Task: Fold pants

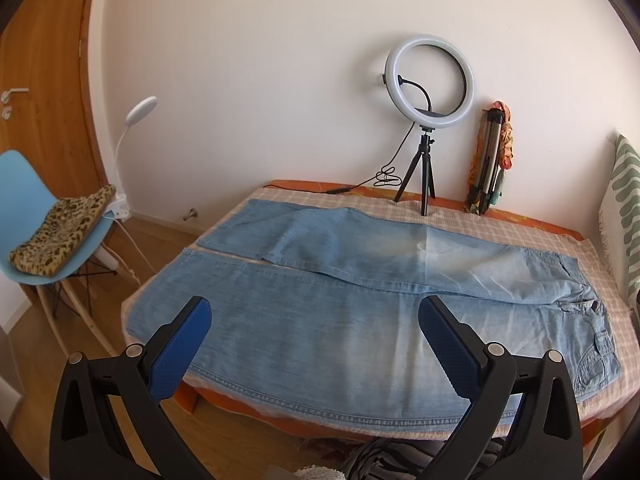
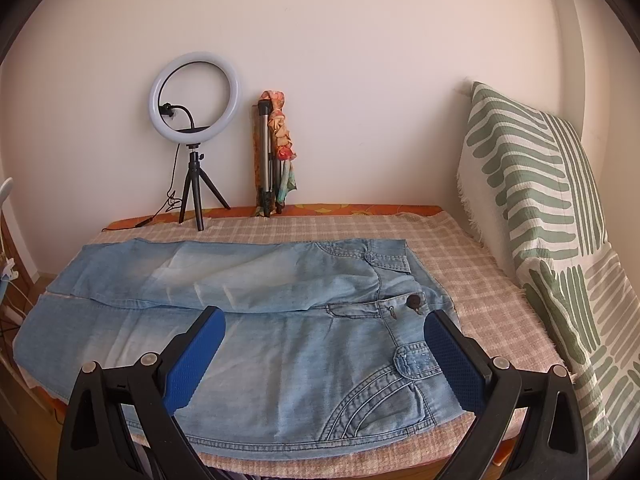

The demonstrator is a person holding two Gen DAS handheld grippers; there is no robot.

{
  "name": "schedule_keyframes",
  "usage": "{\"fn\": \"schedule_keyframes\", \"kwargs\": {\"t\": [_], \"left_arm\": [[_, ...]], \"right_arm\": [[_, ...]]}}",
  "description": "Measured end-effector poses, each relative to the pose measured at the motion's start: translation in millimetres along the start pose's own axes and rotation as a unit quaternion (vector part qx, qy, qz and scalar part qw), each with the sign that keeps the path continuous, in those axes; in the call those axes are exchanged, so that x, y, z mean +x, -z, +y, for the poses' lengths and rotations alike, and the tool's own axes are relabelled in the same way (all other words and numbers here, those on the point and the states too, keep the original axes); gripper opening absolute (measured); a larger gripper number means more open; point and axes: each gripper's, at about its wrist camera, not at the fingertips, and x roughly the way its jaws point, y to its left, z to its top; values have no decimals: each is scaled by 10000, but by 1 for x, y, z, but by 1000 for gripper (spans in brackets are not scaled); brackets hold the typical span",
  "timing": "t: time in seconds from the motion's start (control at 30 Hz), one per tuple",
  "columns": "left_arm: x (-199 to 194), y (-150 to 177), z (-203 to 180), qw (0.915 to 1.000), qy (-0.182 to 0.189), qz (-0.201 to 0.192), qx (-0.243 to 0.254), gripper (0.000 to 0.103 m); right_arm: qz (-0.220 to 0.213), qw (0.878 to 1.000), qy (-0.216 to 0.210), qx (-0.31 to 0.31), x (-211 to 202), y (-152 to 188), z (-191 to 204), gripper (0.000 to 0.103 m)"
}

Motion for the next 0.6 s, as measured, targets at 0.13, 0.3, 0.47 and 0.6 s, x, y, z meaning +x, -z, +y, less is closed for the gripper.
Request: {"fn": "schedule_keyframes", "kwargs": {"t": [0.13,0.3,0.47,0.6], "left_arm": [[0,0,0,10000,-9,-3,-10,103],[2,1,0,10000,-21,10,-26,103],[2,1,1,10000,-18,6,-20,103],[2,2,0,10000,-18,3,-30,103]], "right_arm": [[0,10000,1,0,0,0,0,101],[8,10000,-7,-2,0,1,1,101],[17,10000,-22,5,1,2,2,101],[17,10000,-24,3,1,2,1,101]]}}
